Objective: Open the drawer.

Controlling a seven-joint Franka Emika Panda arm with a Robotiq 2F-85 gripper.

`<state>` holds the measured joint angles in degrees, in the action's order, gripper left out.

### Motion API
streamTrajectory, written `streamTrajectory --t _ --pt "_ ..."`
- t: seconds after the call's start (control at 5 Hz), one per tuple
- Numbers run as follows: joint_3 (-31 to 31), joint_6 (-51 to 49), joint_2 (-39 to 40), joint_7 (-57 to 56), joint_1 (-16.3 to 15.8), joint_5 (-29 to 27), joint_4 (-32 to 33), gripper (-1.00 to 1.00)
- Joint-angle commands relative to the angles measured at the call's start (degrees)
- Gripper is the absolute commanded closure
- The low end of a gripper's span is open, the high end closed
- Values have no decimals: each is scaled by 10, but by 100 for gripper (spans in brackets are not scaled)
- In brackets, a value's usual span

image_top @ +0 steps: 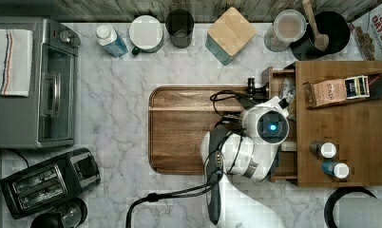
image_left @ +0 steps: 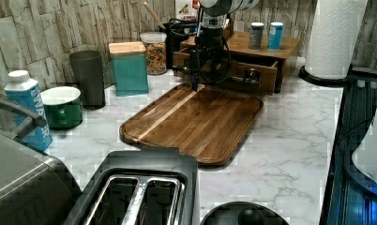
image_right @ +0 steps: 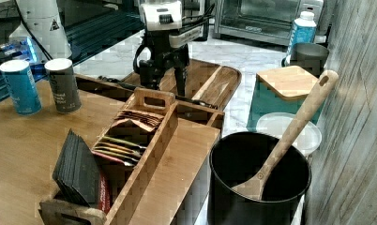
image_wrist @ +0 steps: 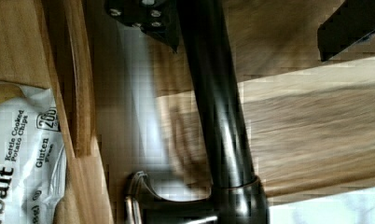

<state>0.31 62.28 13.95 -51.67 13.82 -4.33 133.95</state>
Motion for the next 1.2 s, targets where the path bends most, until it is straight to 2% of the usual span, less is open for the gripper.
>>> streamTrajectory --t 0.2,0.4,1.2 --pt "109 5 -39 75 -134 9 57 -100" --pt "96 34 -49 120 -159 38 69 -100" --pt "101 34 -49 121 -154 40 69 -100"
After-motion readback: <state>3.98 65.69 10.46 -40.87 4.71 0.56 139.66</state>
